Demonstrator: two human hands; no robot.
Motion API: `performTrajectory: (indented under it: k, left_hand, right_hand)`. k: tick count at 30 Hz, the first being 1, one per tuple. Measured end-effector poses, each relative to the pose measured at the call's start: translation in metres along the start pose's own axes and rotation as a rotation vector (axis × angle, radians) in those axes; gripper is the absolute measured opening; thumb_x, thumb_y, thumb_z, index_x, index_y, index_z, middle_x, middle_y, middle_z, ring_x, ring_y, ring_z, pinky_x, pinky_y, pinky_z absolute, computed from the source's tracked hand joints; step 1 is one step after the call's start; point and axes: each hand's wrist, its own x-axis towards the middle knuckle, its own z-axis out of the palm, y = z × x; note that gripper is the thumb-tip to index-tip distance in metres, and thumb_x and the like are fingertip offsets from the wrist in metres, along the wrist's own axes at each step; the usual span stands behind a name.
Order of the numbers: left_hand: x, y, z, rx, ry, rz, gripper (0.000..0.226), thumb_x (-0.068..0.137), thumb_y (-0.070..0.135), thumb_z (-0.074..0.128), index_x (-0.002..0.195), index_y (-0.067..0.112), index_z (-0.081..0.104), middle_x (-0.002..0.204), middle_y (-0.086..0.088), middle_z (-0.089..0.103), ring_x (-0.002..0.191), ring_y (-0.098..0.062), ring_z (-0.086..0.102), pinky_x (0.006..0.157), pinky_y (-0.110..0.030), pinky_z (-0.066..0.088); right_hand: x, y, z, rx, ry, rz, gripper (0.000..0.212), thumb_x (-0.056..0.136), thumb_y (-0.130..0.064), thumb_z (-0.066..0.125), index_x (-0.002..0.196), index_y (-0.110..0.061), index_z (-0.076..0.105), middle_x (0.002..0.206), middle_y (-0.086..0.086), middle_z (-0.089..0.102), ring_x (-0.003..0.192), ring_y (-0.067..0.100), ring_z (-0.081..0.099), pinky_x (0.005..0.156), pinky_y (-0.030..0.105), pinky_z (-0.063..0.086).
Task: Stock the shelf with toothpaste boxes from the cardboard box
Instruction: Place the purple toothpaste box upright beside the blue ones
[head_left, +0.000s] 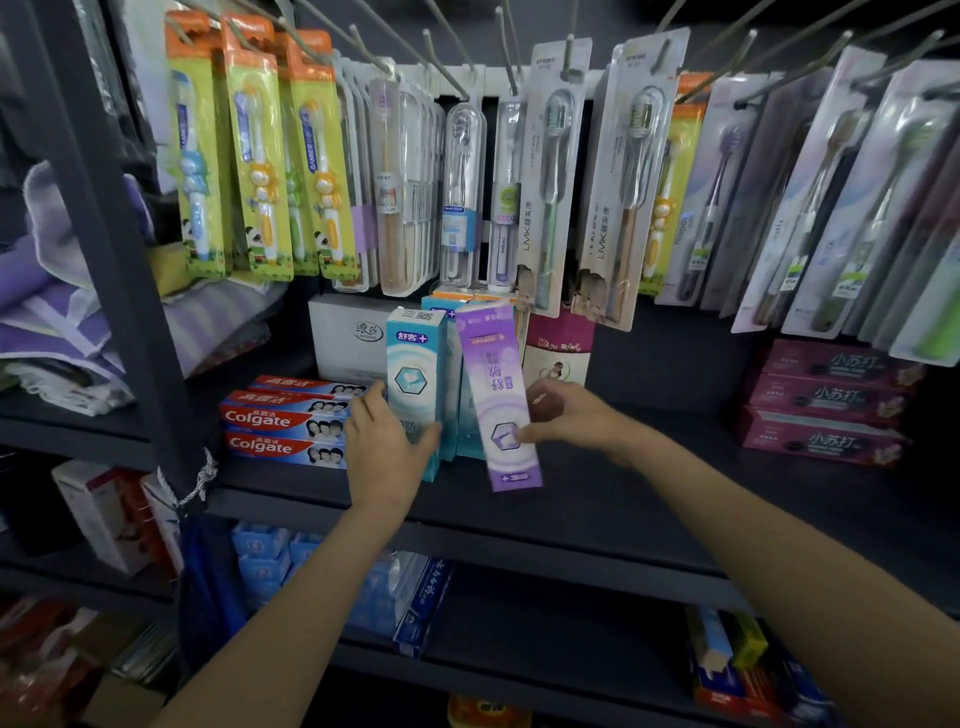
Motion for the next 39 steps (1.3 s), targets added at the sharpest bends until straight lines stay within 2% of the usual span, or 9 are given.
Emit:
performTrajectory:
  k: [3, 6, 10, 14, 18, 25, 31, 35, 39]
  left_hand:
    - [0.001, 0.005, -0.002, -0.099, -0.051, -0.001, 0.071, 0.077, 0.027, 0.073, 0.132, 0.002, 0.034, 0.131, -0.016, 0.040, 0.121, -0.030, 0.041, 0.097, -0.043, 0.041]
    - [0.005, 0.010, -0.005, -0.146, -0.053, -0.025, 0.068, 0.079, 0.022, 0.071, 0.131, 0.001, 0.034, 0.130, -0.017, 0.041, 0.121, -0.031, 0.043, 0.096, -0.044, 0.042]
    - [0.009, 0.013, -0.009, -0.125, -0.083, 0.000, 0.063, 0.078, 0.016, 0.072, 0.128, 0.001, 0.036, 0.126, -0.018, 0.044, 0.118, -0.032, 0.044, 0.095, -0.043, 0.041]
    - [0.015, 0.012, -0.010, -0.119, -0.108, 0.011, 0.062, 0.078, 0.009, 0.071, 0.128, -0.002, 0.035, 0.126, -0.021, 0.045, 0.117, -0.034, 0.046, 0.095, -0.045, 0.042]
    - [0.017, 0.012, -0.011, -0.119, -0.138, 0.001, 0.057, 0.077, 0.009, 0.071, 0.123, -0.001, 0.038, 0.124, -0.020, 0.047, 0.115, -0.034, 0.047, 0.094, -0.044, 0.043]
    - [0.020, 0.016, -0.018, -0.088, -0.169, -0.022, 0.062, 0.080, 0.016, 0.069, 0.130, 0.001, 0.034, 0.130, -0.018, 0.042, 0.118, -0.032, 0.045, 0.095, -0.041, 0.041]
    - [0.023, 0.016, -0.013, -0.061, -0.160, -0.037, 0.061, 0.080, 0.019, 0.070, 0.126, 0.001, 0.036, 0.127, -0.018, 0.044, 0.117, -0.034, 0.046, 0.096, -0.044, 0.042]
    - [0.025, 0.016, -0.006, -0.052, -0.150, -0.046, 0.055, 0.079, 0.019, 0.071, 0.119, 0.001, 0.038, 0.122, -0.018, 0.046, 0.113, -0.033, 0.048, 0.092, -0.045, 0.045]
    - [0.025, 0.015, 0.000, -0.030, -0.158, -0.087, 0.049, 0.081, 0.019, 0.068, 0.115, 0.002, 0.037, 0.119, -0.019, 0.049, 0.109, -0.033, 0.050, 0.086, -0.041, 0.045]
  right_hand:
    - [-0.019, -0.005, -0.026, 0.137, 0.068, -0.005, 0.022, 0.079, -0.006, 0.070, 0.097, -0.015, 0.059, 0.096, 0.006, 0.060, 0.078, 0.015, 0.059, 0.065, 0.019, 0.048]
    - [-0.036, -0.012, -0.048, 0.136, 0.081, -0.021, 0.016, 0.079, -0.008, 0.070, 0.088, -0.020, 0.064, 0.095, 0.007, 0.060, 0.083, 0.019, 0.062, 0.075, 0.031, 0.052]
    - [-0.052, -0.025, -0.068, 0.024, 0.031, -0.057, 0.014, 0.079, -0.010, 0.071, 0.088, -0.021, 0.067, 0.088, 0.001, 0.064, 0.081, 0.014, 0.063, 0.071, 0.022, 0.050]
    - [-0.044, -0.054, -0.068, -0.578, -0.010, -0.124, 0.031, 0.075, -0.028, 0.076, 0.103, -0.020, 0.065, 0.086, -0.006, 0.058, 0.078, 0.006, 0.054, 0.064, 0.016, 0.039]
    - [-0.020, -0.093, -0.039, -0.956, -0.089, -0.201, 0.055, 0.069, -0.037, 0.079, 0.116, -0.021, 0.054, 0.084, -0.012, 0.050, 0.089, 0.014, 0.050, 0.066, 0.027, 0.039]
    - [0.016, -0.119, -0.010, -1.106, -0.182, -0.211, 0.064, 0.070, -0.043, 0.077, 0.122, -0.019, 0.049, 0.109, 0.001, 0.053, 0.099, 0.019, 0.048, 0.075, 0.030, 0.038]
    - [0.018, -0.130, -0.016, -1.408, -0.441, 0.024, 0.082, 0.072, -0.040, 0.076, 0.140, -0.020, 0.034, 0.139, 0.004, 0.042, 0.121, 0.027, 0.045, 0.093, 0.035, 0.042]
    - [0.027, -0.130, -0.026, -1.166, -0.289, -0.067, 0.071, 0.072, -0.028, 0.079, 0.132, -0.019, 0.041, 0.135, 0.005, 0.044, 0.115, 0.025, 0.047, 0.095, 0.036, 0.043]
    - [0.036, -0.123, -0.020, -0.845, -0.070, -0.189, 0.064, 0.074, -0.019, 0.078, 0.128, -0.016, 0.043, 0.116, 0.007, 0.051, 0.107, 0.024, 0.050, 0.080, 0.027, 0.035]
